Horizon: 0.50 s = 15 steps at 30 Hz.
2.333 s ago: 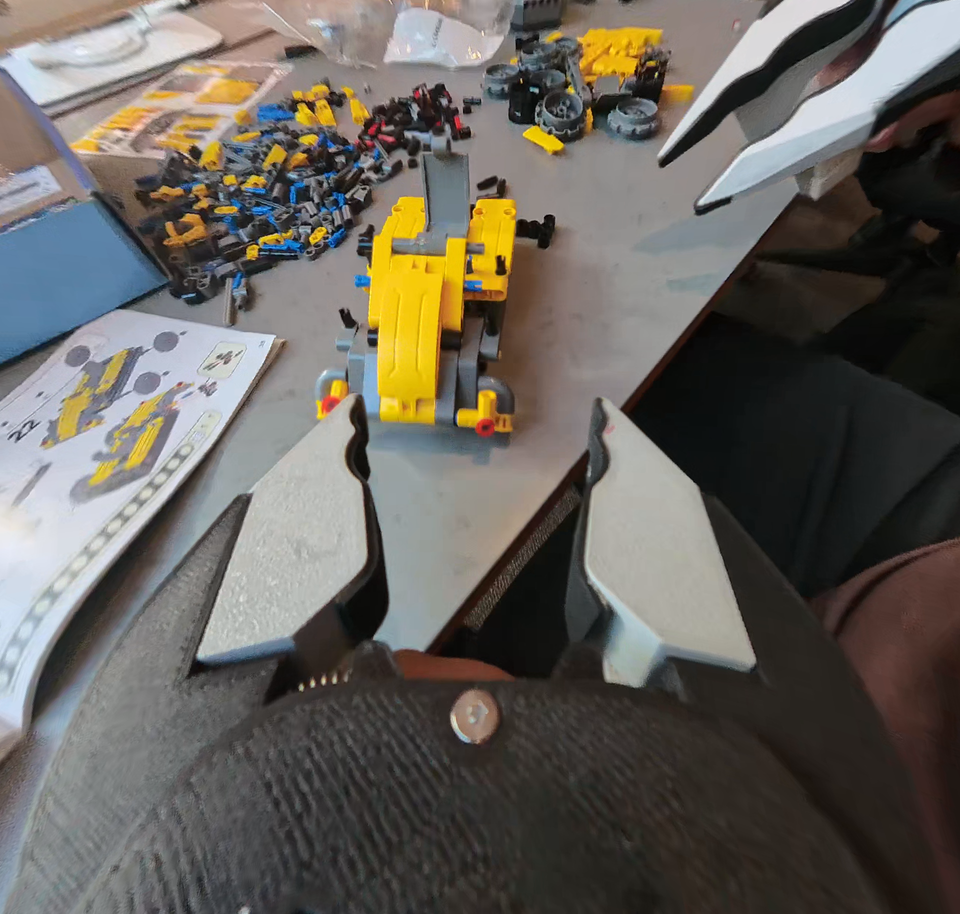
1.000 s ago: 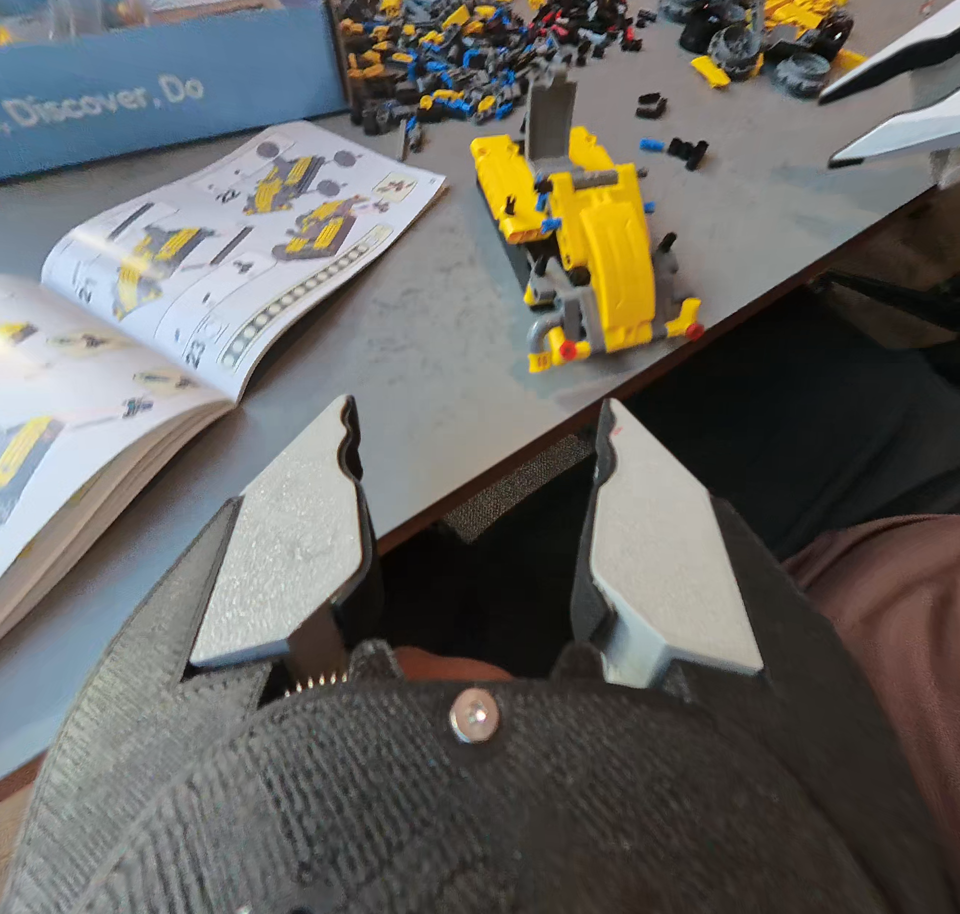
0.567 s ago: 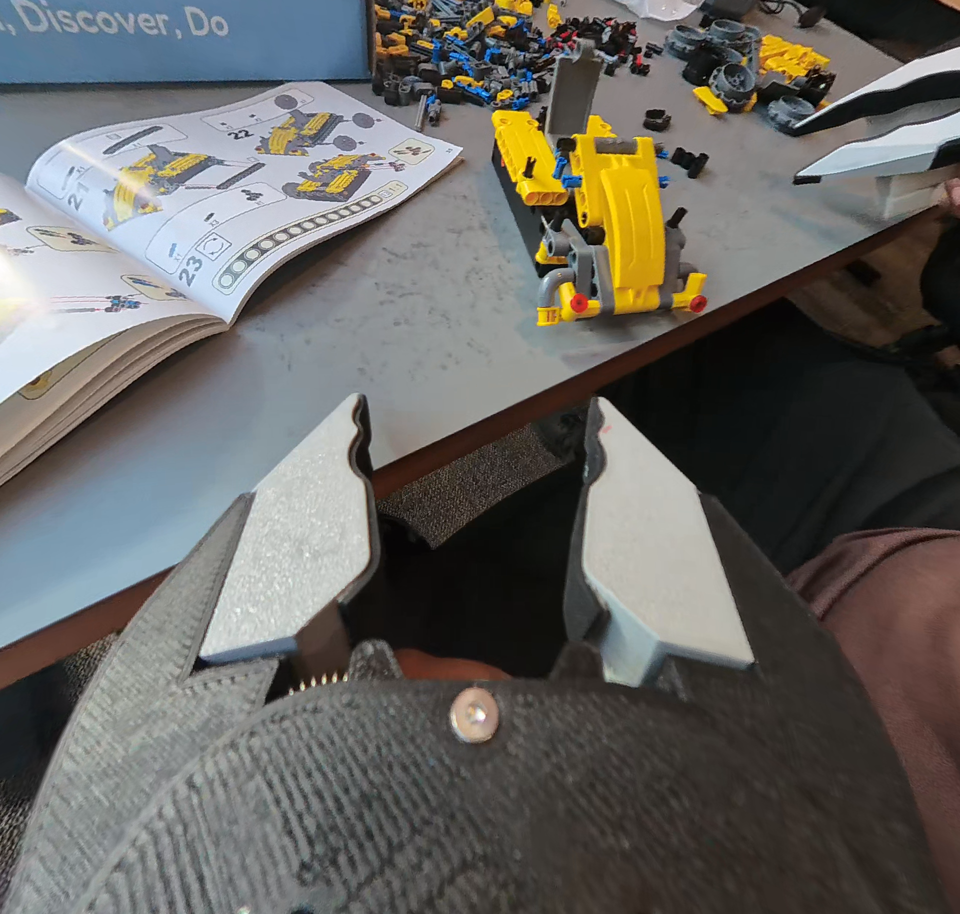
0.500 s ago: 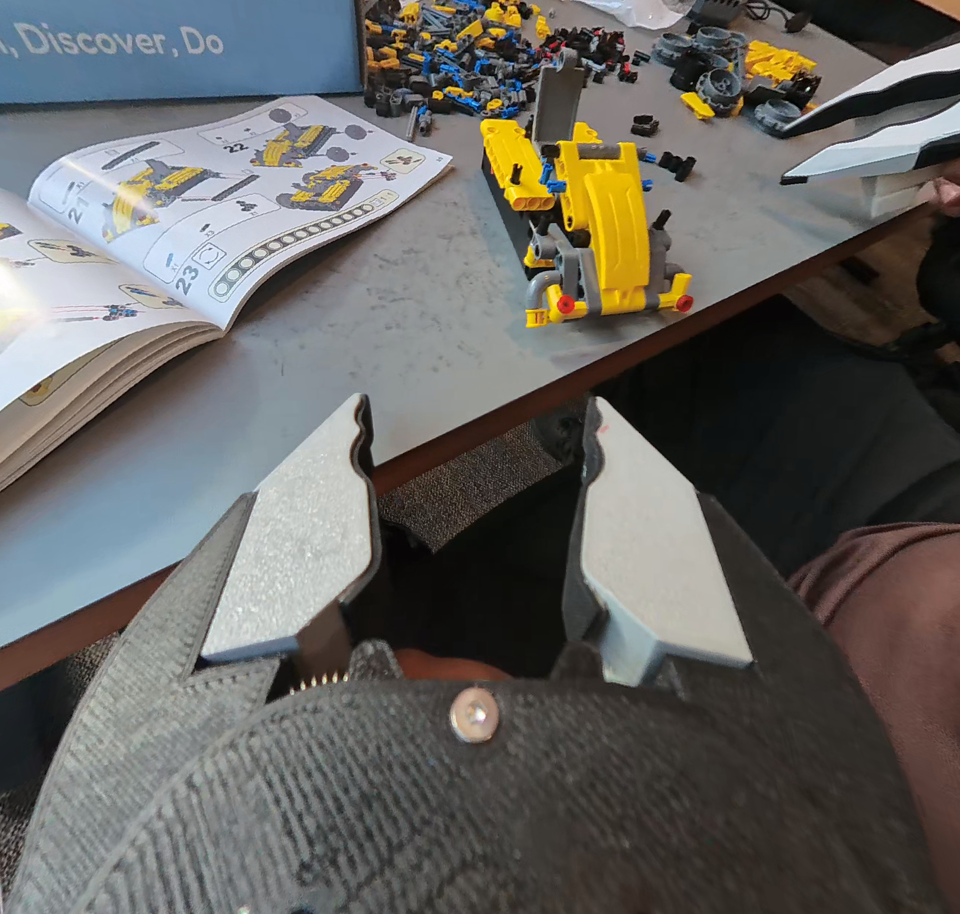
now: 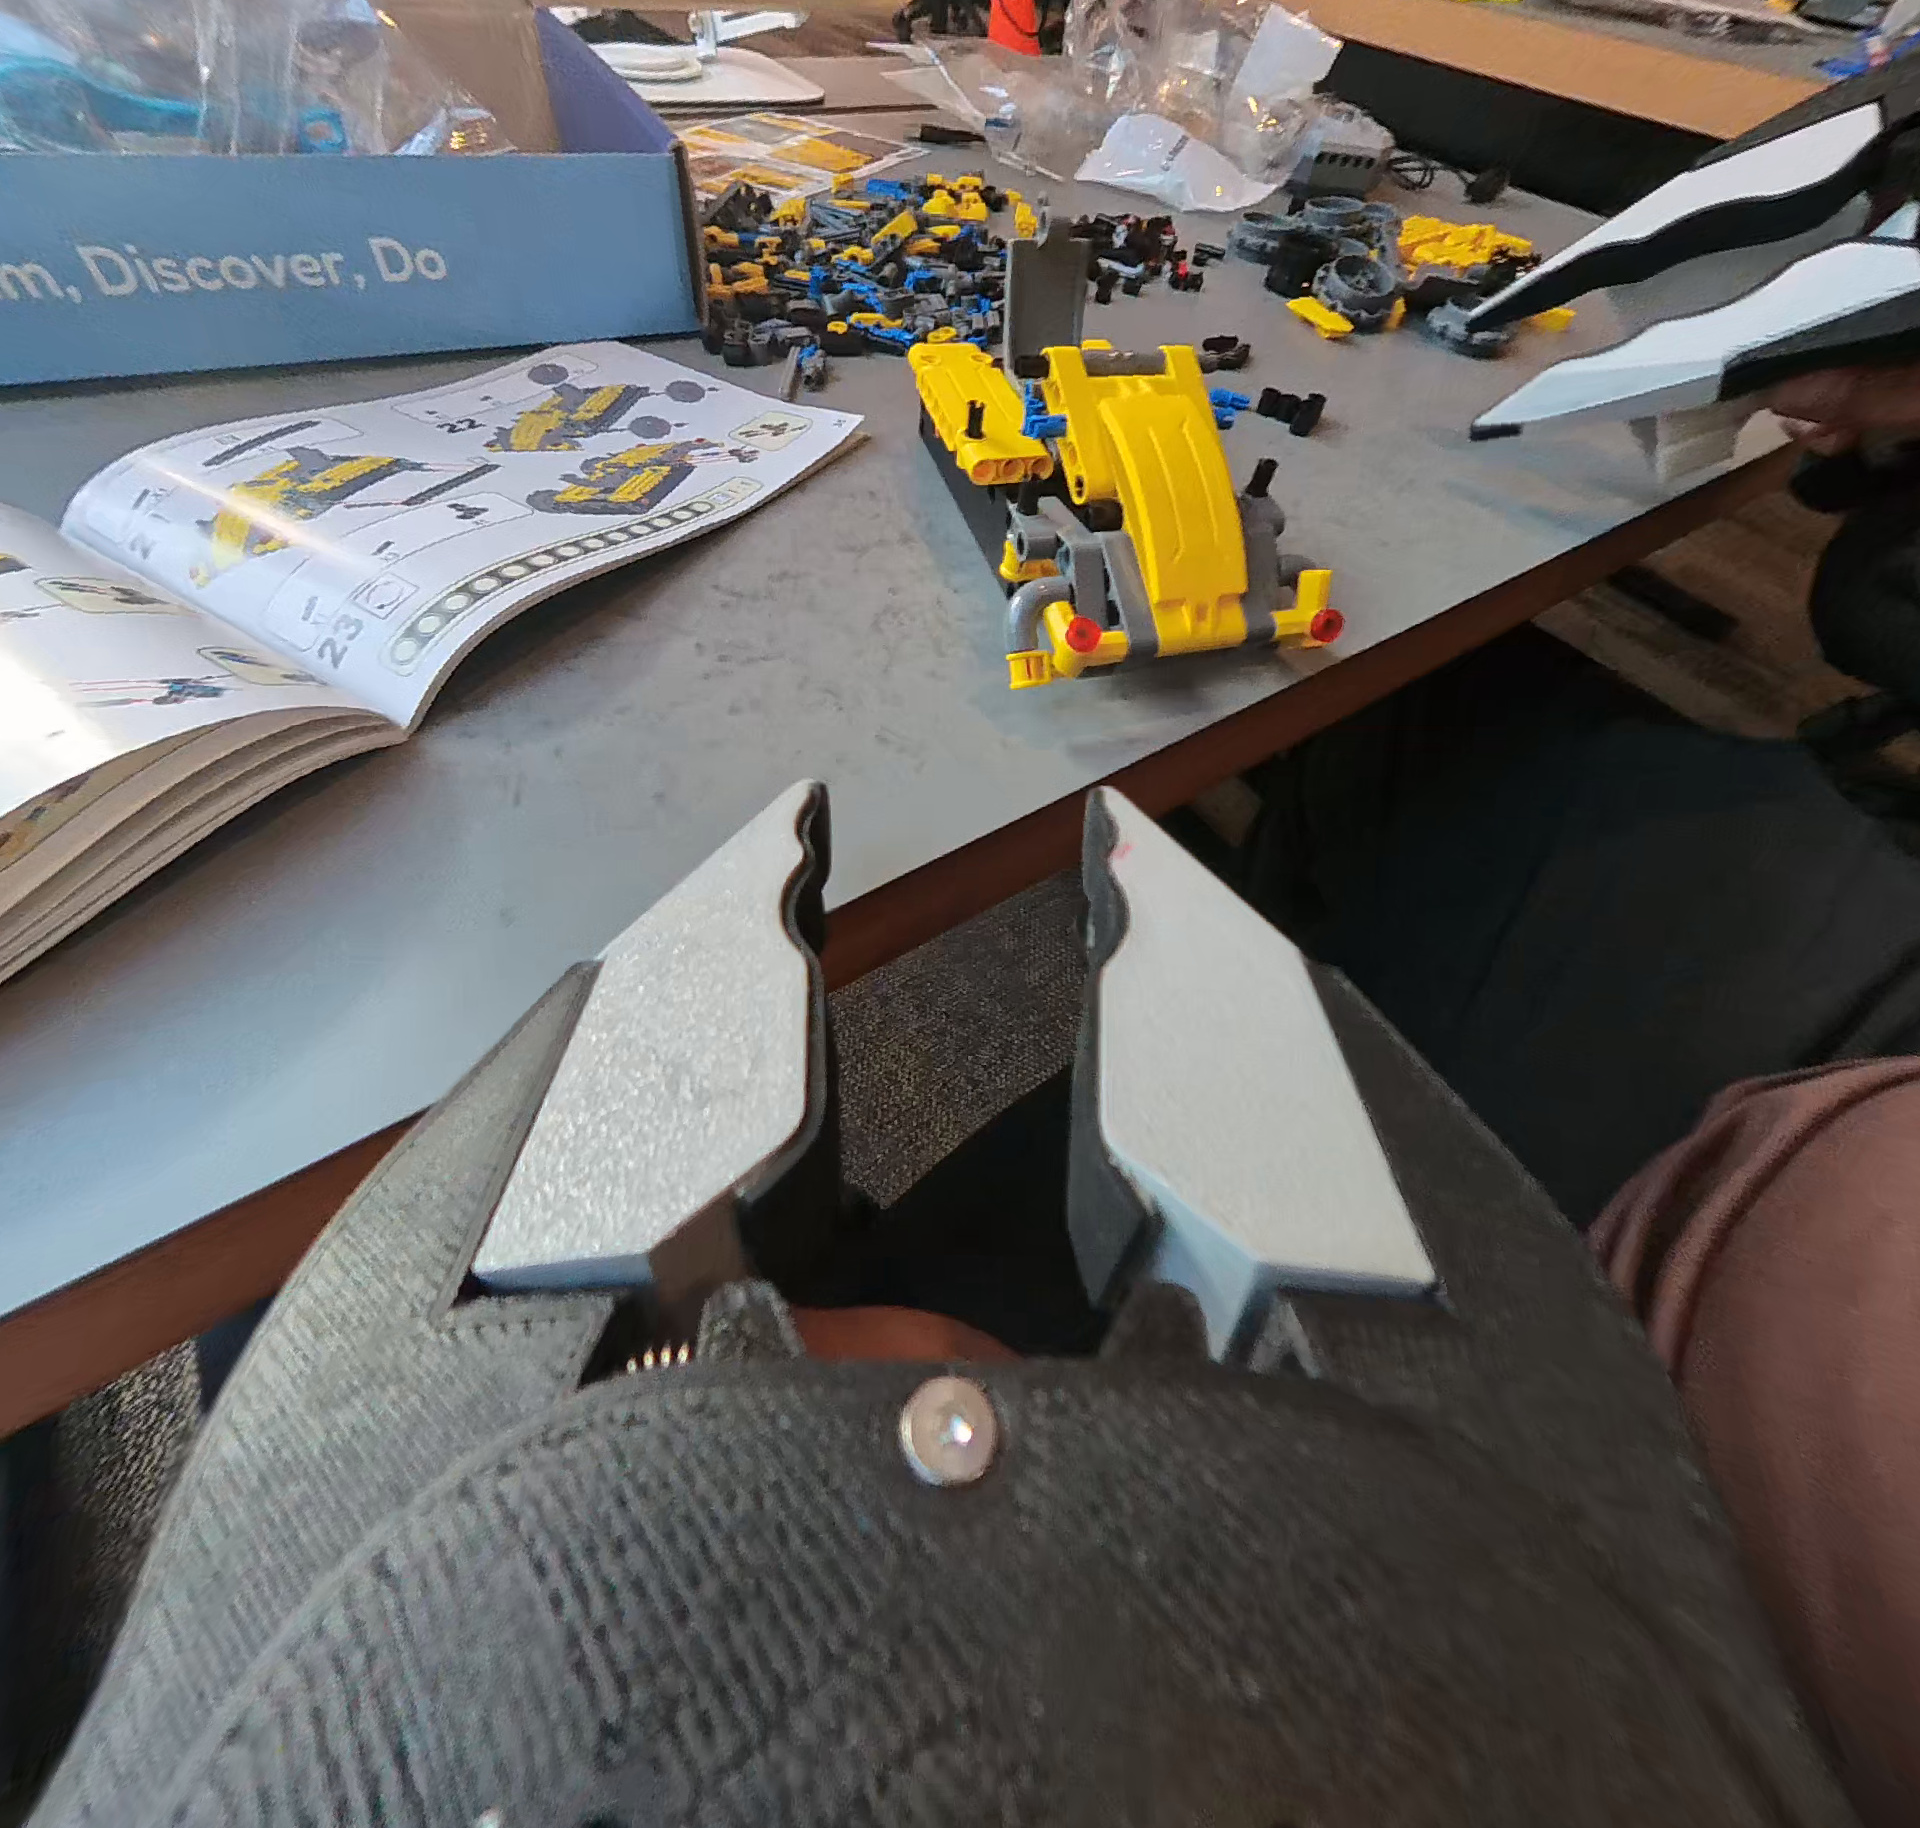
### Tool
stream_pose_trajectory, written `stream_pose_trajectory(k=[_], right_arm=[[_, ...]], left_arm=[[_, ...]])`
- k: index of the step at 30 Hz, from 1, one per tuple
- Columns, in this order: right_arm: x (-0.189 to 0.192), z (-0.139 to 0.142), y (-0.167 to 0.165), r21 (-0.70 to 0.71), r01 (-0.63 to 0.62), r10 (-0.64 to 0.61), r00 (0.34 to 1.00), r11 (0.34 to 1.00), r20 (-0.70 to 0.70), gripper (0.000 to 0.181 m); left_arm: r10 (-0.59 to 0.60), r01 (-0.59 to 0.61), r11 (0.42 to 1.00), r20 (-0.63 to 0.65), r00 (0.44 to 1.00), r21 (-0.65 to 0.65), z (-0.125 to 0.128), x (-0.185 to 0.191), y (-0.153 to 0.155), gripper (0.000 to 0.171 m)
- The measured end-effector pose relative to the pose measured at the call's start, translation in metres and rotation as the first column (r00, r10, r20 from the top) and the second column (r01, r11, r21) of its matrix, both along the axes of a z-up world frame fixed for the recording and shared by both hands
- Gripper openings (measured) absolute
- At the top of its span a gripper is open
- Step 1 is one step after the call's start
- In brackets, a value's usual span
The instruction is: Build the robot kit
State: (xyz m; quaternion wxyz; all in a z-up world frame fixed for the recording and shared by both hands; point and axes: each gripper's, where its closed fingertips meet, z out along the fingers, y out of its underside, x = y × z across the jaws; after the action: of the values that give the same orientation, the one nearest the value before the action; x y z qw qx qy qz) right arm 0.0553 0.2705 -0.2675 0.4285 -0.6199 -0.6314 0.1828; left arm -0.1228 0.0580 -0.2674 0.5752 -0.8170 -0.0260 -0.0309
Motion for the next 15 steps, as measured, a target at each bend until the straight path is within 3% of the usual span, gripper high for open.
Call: stream_pose_trajectory(k=[6, 12, 15], right_arm=[[0.001, 0.002, 0.013, -0.019, 0.03, -0.031, 0.999, 0.999, -0.025, 0.037], [0.006, 0.002, 0.016, -0.07, 0.054, -0.057, 0.997, 0.996, -0.042, 0.037], [0.003, 0.007, 0.012, -0.108, 0.035, -0.042, 0.997, 0.994, -0.061, 0.035]], left_arm=[[-0.079, 0.078, 0.996, -0.007, 0.997, -0.047, -0.013, 0.016, 0.007, 0.054], [-0.031, 0.032, 0.999, -0.042, 0.999, 0.029, 0.002, 0.006, 0.01, 0.053], [0.008, -0.006, 0.996, -0.027, 1.0, 0.088, 0.014, -0.005, 0.011, 0.043]])
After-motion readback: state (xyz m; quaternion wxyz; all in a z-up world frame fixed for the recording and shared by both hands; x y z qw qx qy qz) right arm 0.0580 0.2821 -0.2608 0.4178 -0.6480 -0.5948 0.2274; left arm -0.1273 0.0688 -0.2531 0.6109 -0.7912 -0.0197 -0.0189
